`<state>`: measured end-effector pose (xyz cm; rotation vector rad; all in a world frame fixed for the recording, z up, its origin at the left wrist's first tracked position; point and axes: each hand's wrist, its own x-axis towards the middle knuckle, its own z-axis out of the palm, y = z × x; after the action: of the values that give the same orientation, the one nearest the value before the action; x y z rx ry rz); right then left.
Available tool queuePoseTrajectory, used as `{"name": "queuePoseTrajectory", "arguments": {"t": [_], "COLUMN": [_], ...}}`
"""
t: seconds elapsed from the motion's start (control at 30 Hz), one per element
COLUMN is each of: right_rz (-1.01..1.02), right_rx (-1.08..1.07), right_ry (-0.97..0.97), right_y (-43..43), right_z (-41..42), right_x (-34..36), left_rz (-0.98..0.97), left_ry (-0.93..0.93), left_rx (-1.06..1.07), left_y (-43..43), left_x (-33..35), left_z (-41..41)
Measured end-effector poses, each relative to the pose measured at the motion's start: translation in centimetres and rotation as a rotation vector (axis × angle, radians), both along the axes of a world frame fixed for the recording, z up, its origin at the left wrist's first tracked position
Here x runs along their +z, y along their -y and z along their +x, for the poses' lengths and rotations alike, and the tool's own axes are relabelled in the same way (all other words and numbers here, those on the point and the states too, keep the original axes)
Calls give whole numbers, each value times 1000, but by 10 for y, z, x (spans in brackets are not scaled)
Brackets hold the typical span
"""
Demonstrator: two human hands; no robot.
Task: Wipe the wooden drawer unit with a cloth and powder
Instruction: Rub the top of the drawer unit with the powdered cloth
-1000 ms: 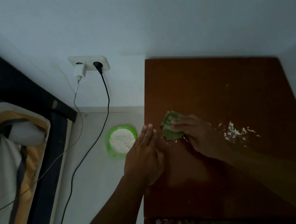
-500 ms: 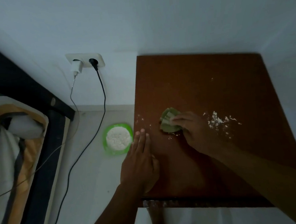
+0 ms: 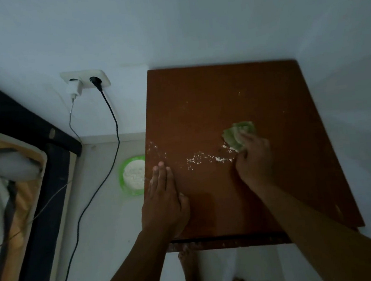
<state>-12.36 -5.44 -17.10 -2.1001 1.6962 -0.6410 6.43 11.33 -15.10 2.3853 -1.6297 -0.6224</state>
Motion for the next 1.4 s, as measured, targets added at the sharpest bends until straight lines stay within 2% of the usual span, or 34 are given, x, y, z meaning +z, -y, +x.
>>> {"name": "queuePoseTrajectory", "arguments": {"t": [0.17, 0.3, 0.37, 0.5, 0.77, 0.87, 1.0, 1.1, 1.13, 1.23, 1.33, 1.4], "right_rz": [53, 32, 61, 64, 105, 22, -125, 1, 41, -11, -75, -49], "right_rx": [141, -88, -138, -20, 243, 156, -2, -98, -94, -20, 142, 233], "right_ry": [168, 223, 165, -111, 74, 137, 81, 35, -47, -234, -144, -113], "right_y": [-35, 28, 54, 34, -27, 16, 129, 185, 187, 164, 123, 97], "right_z": [47, 15, 3, 21, 65, 59, 30, 8, 5, 17, 41, 53], "right_x": [16, 40, 34, 8, 10, 32, 50, 31, 22, 0, -6, -12], "left_rz": [13, -11, -34, -52, -51, -53, -31, -18, -16, -1, 6, 6], "left_ry": [-49, -36, -23, -10, -14, 16, 46, 61, 68, 78, 82, 73], "left_rx": [-21, -59, -73, -89, -100, -123, -136, -134, -133, -134, -141, -133], "left_y": [0, 0, 1, 3, 31, 41, 51, 51, 51, 52, 53, 52], "left_x": [7, 9, 8, 6, 18, 20, 20, 19, 19, 21, 22, 22], "left_z": [9, 22, 26, 30, 36, 41, 46, 45, 45, 46, 46, 45]}}
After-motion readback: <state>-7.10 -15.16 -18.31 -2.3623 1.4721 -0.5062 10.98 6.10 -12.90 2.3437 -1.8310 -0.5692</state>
